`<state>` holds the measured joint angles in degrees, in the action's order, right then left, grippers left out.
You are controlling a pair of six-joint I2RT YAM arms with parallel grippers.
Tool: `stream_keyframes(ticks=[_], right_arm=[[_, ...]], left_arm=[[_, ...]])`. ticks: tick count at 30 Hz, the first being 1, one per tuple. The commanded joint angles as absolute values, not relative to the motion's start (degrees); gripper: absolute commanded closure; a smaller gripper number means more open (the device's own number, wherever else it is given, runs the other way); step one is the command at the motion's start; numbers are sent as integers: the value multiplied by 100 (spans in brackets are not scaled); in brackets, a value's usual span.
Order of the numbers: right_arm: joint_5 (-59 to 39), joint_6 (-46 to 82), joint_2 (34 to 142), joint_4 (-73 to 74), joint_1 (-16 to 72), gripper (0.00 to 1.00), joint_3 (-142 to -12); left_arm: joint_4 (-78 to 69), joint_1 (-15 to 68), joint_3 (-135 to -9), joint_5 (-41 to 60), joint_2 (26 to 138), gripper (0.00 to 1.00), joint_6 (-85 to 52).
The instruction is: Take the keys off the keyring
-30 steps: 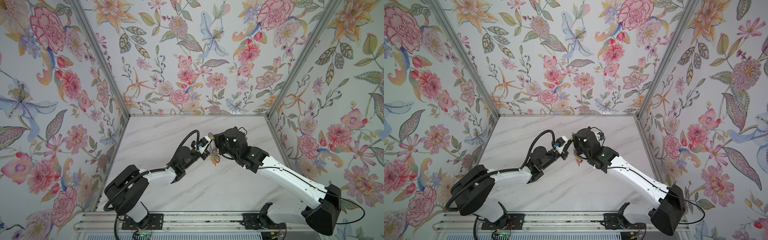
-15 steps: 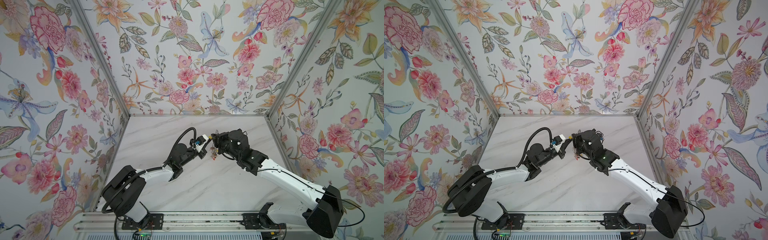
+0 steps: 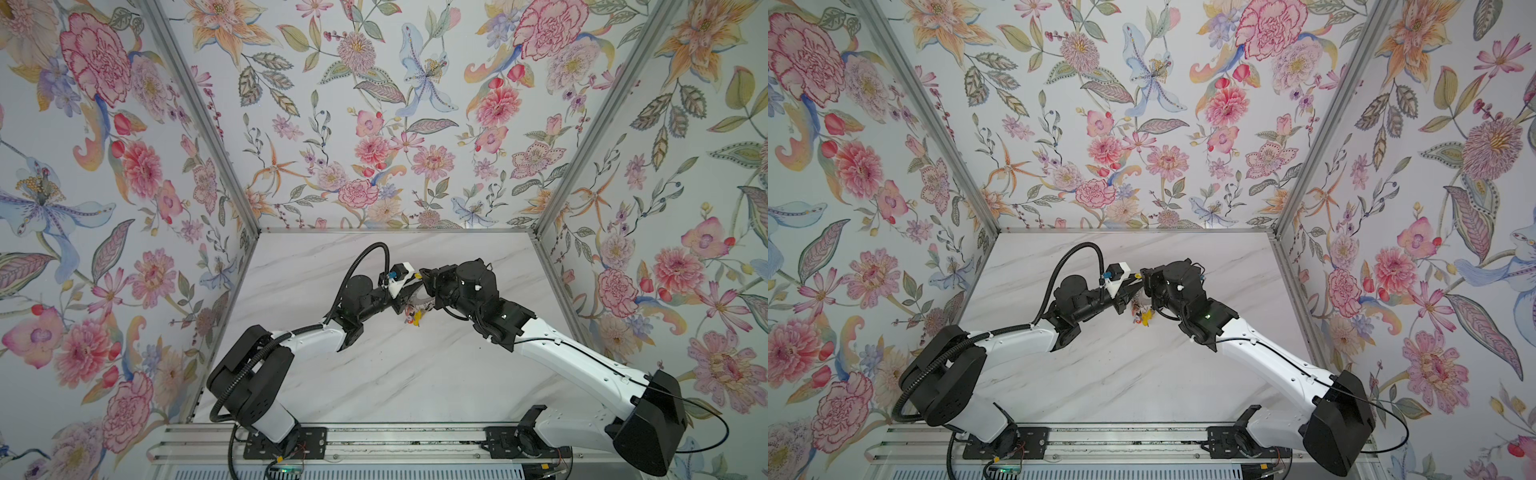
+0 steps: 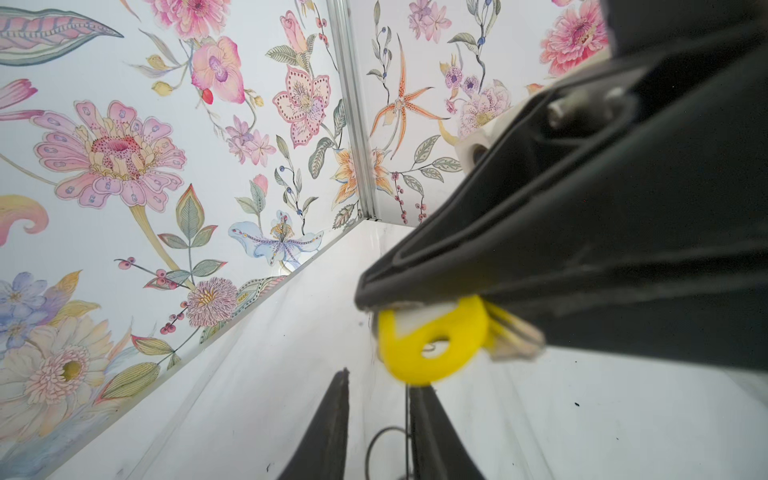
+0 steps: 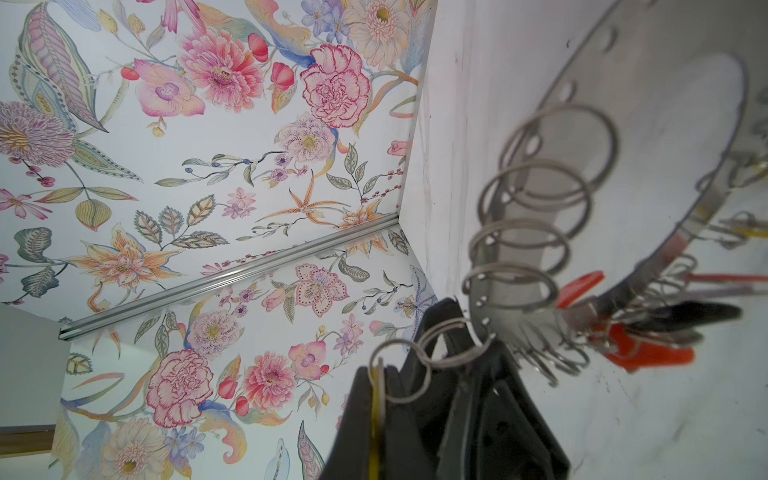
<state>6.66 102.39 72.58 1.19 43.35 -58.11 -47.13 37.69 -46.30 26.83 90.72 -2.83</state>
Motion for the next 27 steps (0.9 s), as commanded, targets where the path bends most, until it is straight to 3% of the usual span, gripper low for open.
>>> stream_keyframes(ticks=[1,8,27], right_arm=[[497,10065,7110,525,4301,100,-5783],[277,9985,7060,641,4289,100,-5679],[-524,9730,7004,1019,4045,100,-5573]], left_arm=[[-4479,3639,-4774,3192,8728,68,-166],[-4047,3435,-5241,3799,8860,58,-70],[-2199,3078,-6180,4574,9082,52,894]])
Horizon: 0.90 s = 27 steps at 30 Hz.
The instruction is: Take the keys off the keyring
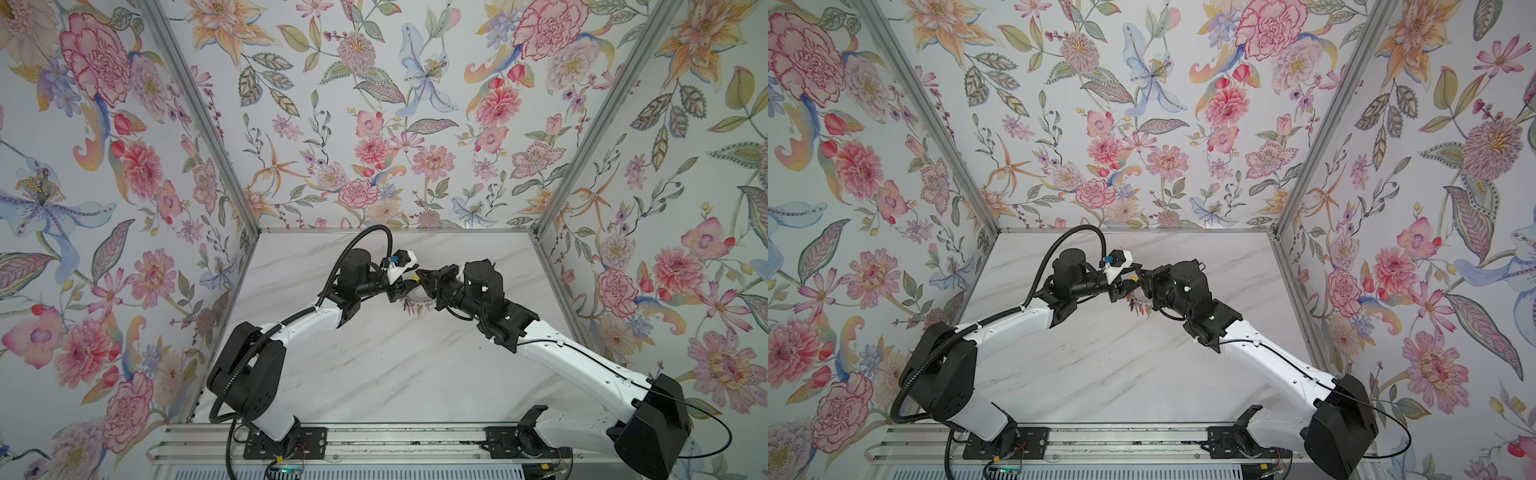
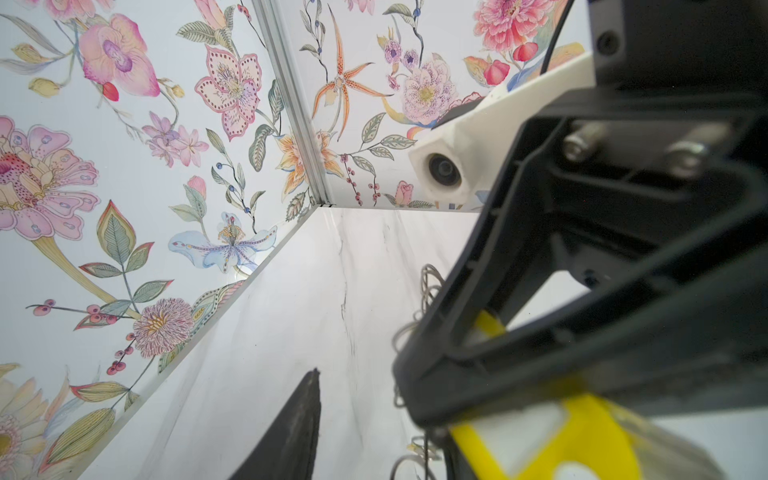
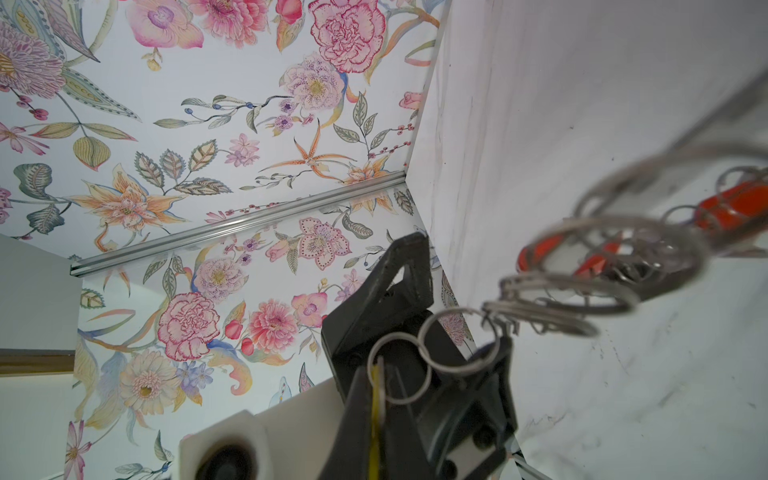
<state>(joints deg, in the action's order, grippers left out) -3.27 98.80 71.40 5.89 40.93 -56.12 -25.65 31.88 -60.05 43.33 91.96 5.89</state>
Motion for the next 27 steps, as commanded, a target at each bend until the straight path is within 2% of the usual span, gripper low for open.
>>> stream_keyframes(ticks=[1,11,19,27], right_arm=[[-564,9723,7005,1028,4045,100,-5572],[-816,9703,7136,1230,4021,100,-5618],[-905,9642,7111,1274,3973,100,-5599],[-1007,9598,7121,1318,3922,100,-5546]], left_arm=[[-2112,3061,-6208,4631,9063,52,937],[-2183,3045,-6334,5209,9042,58,761],[-1899,3027,-6477,5344,9020,68,809],[-1870,3008,-6476,5466,9004,68,765]])
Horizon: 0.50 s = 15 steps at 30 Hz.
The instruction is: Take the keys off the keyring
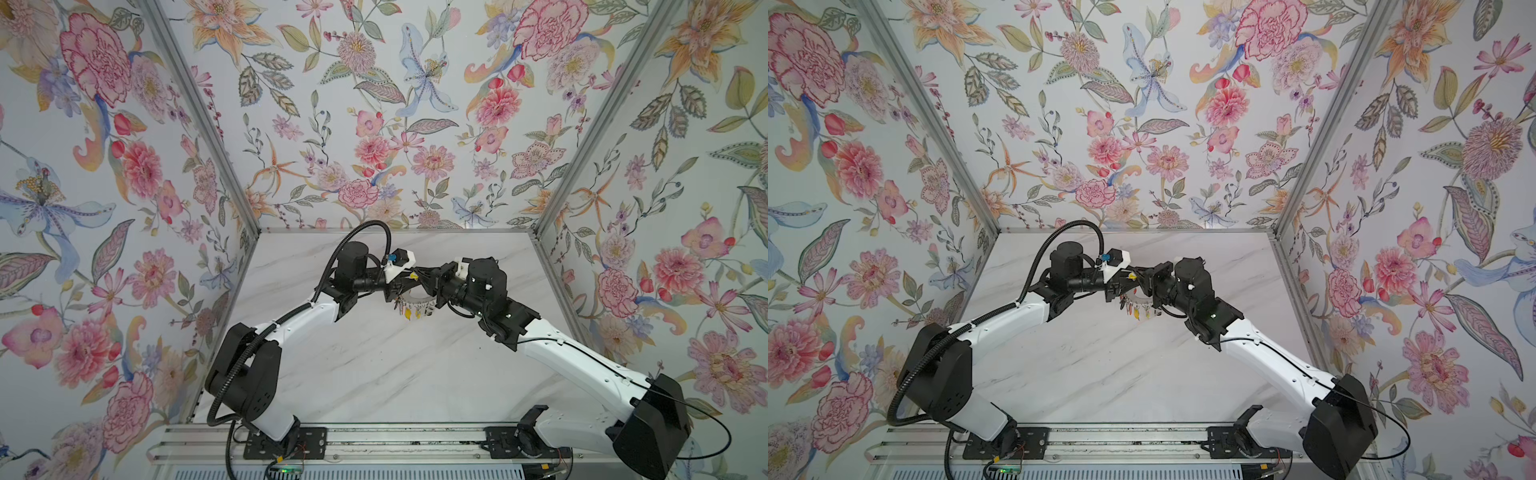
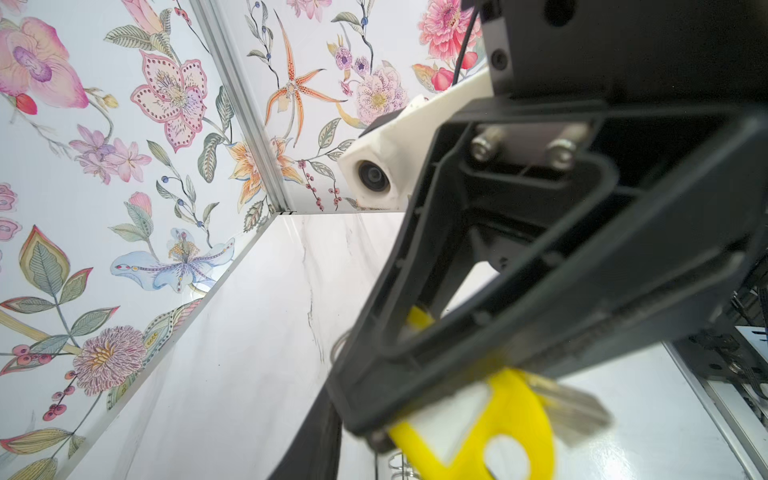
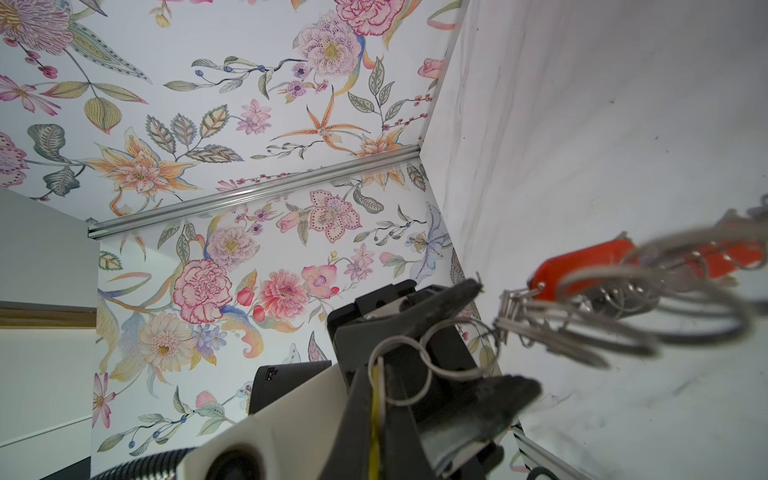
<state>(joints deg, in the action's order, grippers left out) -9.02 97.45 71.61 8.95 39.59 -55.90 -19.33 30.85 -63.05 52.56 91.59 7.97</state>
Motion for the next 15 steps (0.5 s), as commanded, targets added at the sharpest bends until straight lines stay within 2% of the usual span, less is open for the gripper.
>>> stream_keyframes(ticks=[1,15], right_arm=[[-1015,9585,7126,1327,3921,100,-5559],[-1090,9501,7106,1353,3911,100,-5555]], left_arm=[[-1838,3007,-6493,5467,9001,69,765],[-1854,2950,-6541,5687,8824,86,536]])
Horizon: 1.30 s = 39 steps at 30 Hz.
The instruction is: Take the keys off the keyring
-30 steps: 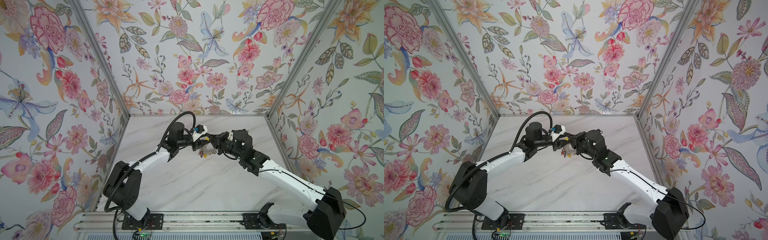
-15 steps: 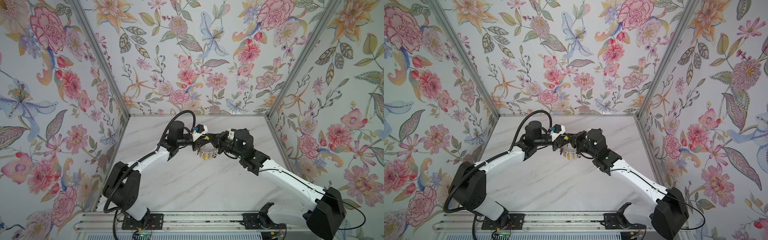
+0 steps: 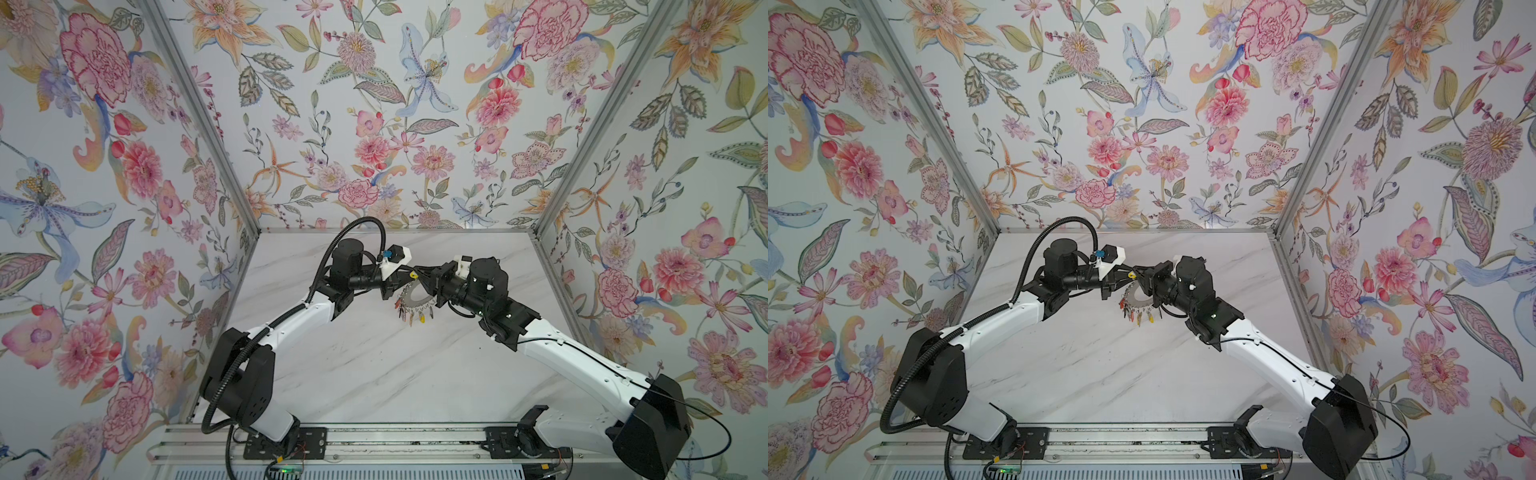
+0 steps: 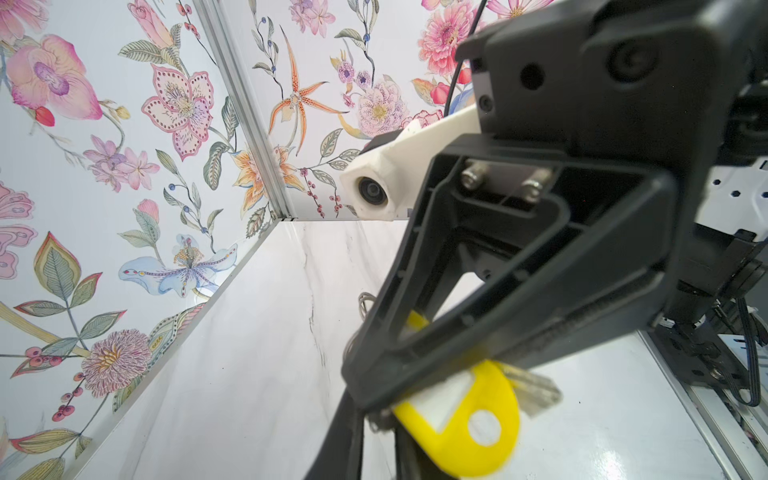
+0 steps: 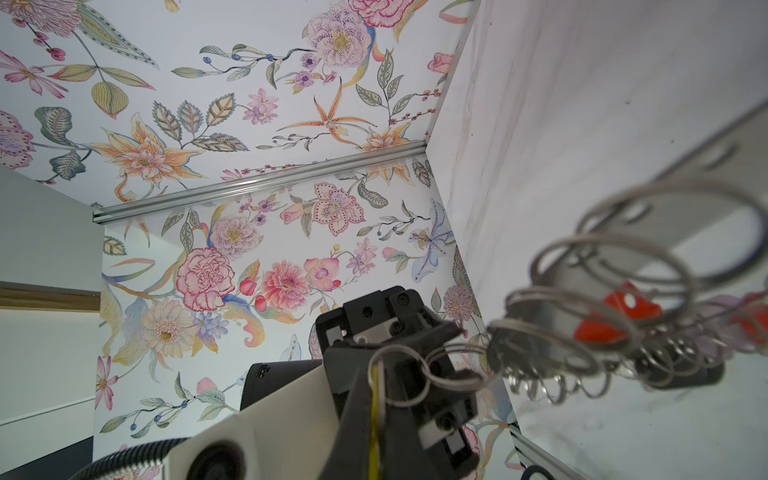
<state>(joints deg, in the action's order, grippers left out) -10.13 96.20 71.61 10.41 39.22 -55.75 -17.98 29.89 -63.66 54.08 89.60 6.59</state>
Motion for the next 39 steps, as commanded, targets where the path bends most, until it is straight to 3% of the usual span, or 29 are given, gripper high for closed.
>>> stream_keyframes(ticks=[1,10,20,39], right_arm=[[-1099,9501,7102,1364,3911,100,-5559],[-1157,9501,7156,1459,3943,100,-5656],[-1050,9379,7034,1265,3892,100,-5726],[-1317,10103,6950,2149,3746,100,-5039]], left_arm=[[-1772,2950,-6558,5670,8847,86,582],[-1392,2961,-6787,5705,9133,100,703],[-1012,2955,-6892,4784,9170,100,1046],[-4628,2951,-5403,4256,8258,100,-601]])
